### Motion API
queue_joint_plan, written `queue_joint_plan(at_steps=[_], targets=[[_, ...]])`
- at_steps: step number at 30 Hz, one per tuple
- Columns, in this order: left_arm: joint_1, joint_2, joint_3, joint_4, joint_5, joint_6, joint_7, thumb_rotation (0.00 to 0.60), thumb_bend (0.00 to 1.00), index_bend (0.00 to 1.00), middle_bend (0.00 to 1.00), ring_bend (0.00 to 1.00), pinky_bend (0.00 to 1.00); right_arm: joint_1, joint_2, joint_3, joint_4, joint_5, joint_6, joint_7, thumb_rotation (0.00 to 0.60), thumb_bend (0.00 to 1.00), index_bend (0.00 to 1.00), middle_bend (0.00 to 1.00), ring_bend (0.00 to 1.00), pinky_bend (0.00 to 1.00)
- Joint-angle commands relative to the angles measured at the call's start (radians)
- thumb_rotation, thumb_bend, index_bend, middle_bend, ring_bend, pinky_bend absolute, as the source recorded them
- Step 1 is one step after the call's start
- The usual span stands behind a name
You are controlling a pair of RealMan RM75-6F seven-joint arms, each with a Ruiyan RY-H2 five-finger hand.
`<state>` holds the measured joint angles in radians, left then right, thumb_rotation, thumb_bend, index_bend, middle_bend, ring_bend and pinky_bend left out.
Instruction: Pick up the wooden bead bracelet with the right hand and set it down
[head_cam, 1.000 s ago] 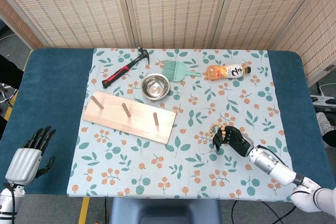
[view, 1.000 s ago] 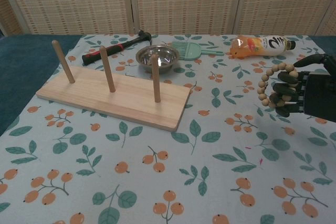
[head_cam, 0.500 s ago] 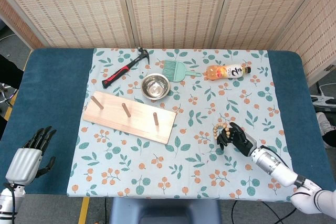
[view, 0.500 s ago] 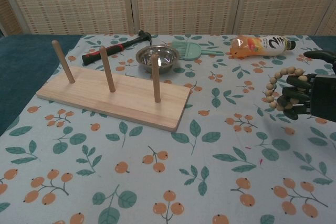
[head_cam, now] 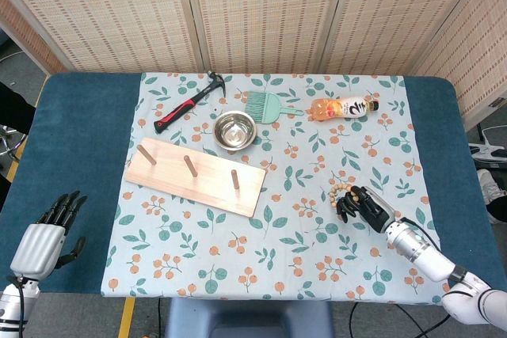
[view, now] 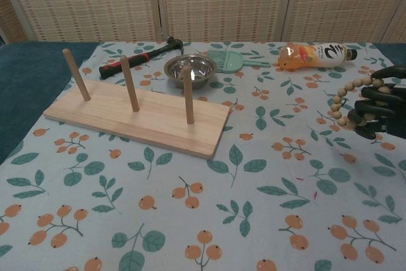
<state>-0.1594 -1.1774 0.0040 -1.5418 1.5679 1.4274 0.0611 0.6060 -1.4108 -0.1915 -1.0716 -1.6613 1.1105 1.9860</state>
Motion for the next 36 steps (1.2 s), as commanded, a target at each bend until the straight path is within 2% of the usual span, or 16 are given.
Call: queue_joint_plan(at_steps=[1, 4, 8, 12, 20, 21, 22, 24, 25, 26, 27, 29, 31, 36], targets=[[-0.001, 0.000, 0.000, 0.000, 0.001, -0.001, 0.000, 0.600, 0.45, 0.00, 0.03, 0.03, 0.30, -0.004, 0.002, 0.002, -0.002, 0.005, -0.004, -0.011, 0.180, 0.89, 0.91, 0.85, 0.57, 0.54], [-0.002, -0.001, 0.000, 0.000, 0.001, -0.002, 0.000, 0.600, 0.45, 0.00, 0.03, 0.03, 0.30, -0.005, 0.006, 0.000, -0.003, 0.001, -0.008, -0.020, 0.192, 1.00, 0.86, 0.85, 0.56, 0.54], [-0.004, -0.004, 0.000, 0.001, 0.000, -0.006, 0.002, 0.600, 0.45, 0.00, 0.03, 0.03, 0.30, -0.007, 0.007, -0.001, -0.001, -0.006, -0.006, -0.026, 0.276, 1.00, 0.72, 0.84, 0.50, 0.54], [-0.006, -0.006, 0.000, 0.002, 0.000, -0.009, 0.004, 0.600, 0.45, 0.00, 0.03, 0.03, 0.30, -0.008, 0.007, 0.003, 0.002, -0.007, -0.002, -0.033, 0.363, 1.00, 0.59, 0.77, 0.43, 0.52], [-0.006, -0.007, 0.000, 0.003, -0.004, -0.010, 0.007, 0.600, 0.45, 0.00, 0.03, 0.03, 0.30, -0.007, 0.004, 0.006, 0.010, -0.018, 0.007, -0.028, 0.452, 1.00, 0.47, 0.68, 0.36, 0.51], [-0.006, -0.007, 0.000, 0.003, -0.004, -0.010, 0.008, 0.600, 0.45, 0.00, 0.03, 0.03, 0.30, -0.008, 0.002, 0.006, 0.012, -0.019, 0.007, -0.028, 0.446, 1.00, 0.46, 0.67, 0.36, 0.51], [-0.006, -0.007, 0.000, 0.003, -0.004, -0.010, 0.008, 0.600, 0.45, 0.00, 0.03, 0.03, 0.30, -0.008, 0.001, 0.003, 0.013, -0.022, 0.008, -0.024, 0.413, 1.00, 0.46, 0.66, 0.35, 0.50], [-0.006, -0.006, 0.000, 0.002, -0.004, -0.010, 0.007, 0.600, 0.45, 0.00, 0.03, 0.03, 0.30, -0.005, -0.002, -0.004, 0.016, -0.030, 0.005, -0.009, 0.297, 0.94, 0.44, 0.65, 0.34, 0.48], [-0.006, -0.006, 0.000, 0.002, -0.004, -0.010, 0.008, 0.600, 0.45, 0.00, 0.04, 0.03, 0.30, -0.004, -0.004, -0.006, 0.019, -0.033, 0.004, -0.005, 0.239, 0.85, 0.44, 0.65, 0.34, 0.47], [-0.006, -0.006, 0.000, 0.002, -0.004, -0.010, 0.008, 0.600, 0.45, 0.00, 0.04, 0.03, 0.30, -0.004, -0.007, -0.008, 0.024, -0.033, 0.001, -0.006, 0.216, 0.78, 0.44, 0.65, 0.34, 0.47], [-0.007, -0.006, 0.000, 0.002, -0.004, -0.010, 0.007, 0.600, 0.45, 0.00, 0.04, 0.03, 0.30, -0.004, -0.010, -0.008, 0.027, -0.032, -0.002, -0.009, 0.182, 0.63, 0.44, 0.65, 0.34, 0.46], [-0.006, -0.006, 0.000, 0.003, -0.004, -0.010, 0.007, 0.600, 0.45, 0.00, 0.04, 0.04, 0.30, -0.004, -0.014, -0.011, 0.031, -0.035, -0.004, -0.013, 0.146, 0.46, 0.44, 0.65, 0.34, 0.46], [-0.006, -0.006, 0.000, 0.003, -0.004, -0.010, 0.006, 0.600, 0.45, 0.00, 0.04, 0.04, 0.30, -0.001, -0.015, -0.015, 0.036, -0.041, -0.006, -0.024, 0.110, 0.35, 0.44, 0.65, 0.34, 0.46], [-0.007, -0.005, 0.000, 0.002, -0.004, -0.010, 0.008, 0.600, 0.45, 0.00, 0.04, 0.04, 0.30, 0.005, -0.015, -0.026, 0.040, -0.060, -0.002, -0.056, 0.081, 0.25, 0.44, 0.65, 0.34, 0.46]])
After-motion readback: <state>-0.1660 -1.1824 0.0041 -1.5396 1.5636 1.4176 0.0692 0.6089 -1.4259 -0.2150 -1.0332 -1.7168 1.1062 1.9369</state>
